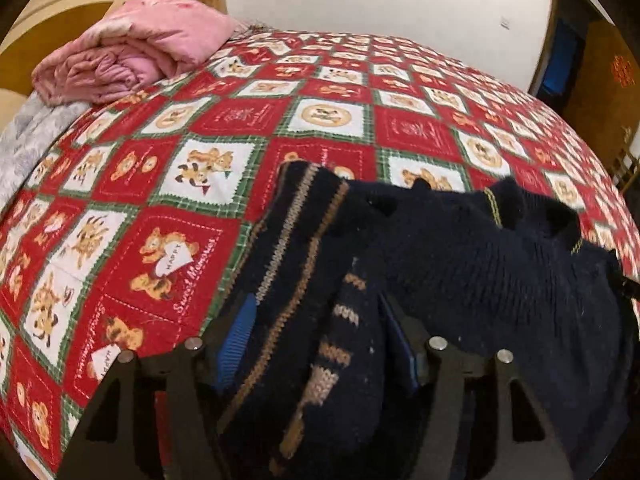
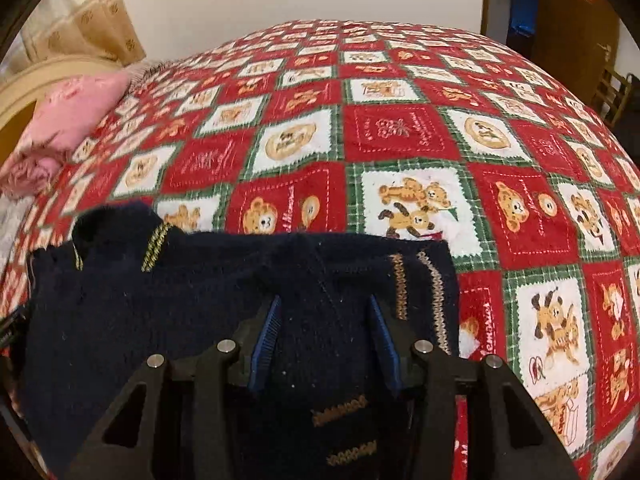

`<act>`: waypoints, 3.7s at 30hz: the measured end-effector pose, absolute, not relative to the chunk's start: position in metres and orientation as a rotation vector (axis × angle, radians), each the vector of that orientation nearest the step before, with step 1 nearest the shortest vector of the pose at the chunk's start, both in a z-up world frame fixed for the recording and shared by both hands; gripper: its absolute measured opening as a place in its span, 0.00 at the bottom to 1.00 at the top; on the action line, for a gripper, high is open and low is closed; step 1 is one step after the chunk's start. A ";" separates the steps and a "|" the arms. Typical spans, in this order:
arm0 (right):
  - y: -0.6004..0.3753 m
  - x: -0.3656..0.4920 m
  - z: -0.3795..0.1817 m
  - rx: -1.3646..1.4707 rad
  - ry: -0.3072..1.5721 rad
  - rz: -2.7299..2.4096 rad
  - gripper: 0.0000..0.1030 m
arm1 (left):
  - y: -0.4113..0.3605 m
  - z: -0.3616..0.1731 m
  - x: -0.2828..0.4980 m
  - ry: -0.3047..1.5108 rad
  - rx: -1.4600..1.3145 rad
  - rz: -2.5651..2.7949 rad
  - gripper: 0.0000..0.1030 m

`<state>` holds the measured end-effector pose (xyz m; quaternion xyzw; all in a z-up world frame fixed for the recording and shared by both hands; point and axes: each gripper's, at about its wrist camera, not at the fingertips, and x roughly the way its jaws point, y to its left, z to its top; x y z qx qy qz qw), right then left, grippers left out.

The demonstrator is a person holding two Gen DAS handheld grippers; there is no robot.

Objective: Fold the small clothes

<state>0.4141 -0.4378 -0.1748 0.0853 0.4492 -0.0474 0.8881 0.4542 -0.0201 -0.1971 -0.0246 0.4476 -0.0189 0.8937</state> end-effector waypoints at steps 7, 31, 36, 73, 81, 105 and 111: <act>-0.450 0.304 -0.142 0.276 0.844 0.005 0.45 | -0.010 -0.170 0.392 0.856 -0.103 -0.109 0.63; -0.336 0.223 -0.140 0.000 0.840 0.119 0.45 | 0.055 -0.207 0.316 0.909 -0.119 -0.013 0.83; -0.320 0.251 -0.188 -0.014 0.986 0.055 0.45 | 0.050 -0.210 0.314 0.899 -0.077 0.002 0.88; -0.051 0.235 -0.159 -0.435 0.728 0.325 0.45 | 0.151 -0.195 0.285 0.830 -0.245 0.002 0.94; 0.015 0.244 -0.186 -0.557 0.714 0.322 0.46 | 0.172 -0.196 0.308 0.845 -0.299 0.008 0.93; 0.039 0.241 -0.217 -0.686 0.582 0.171 0.45 | 0.089 -0.195 0.455 1.011 -0.263 -0.426 0.93; 0.023 0.251 -0.210 -0.584 0.616 0.202 0.46 | 0.072 -0.203 0.486 1.056 -0.353 -0.452 0.95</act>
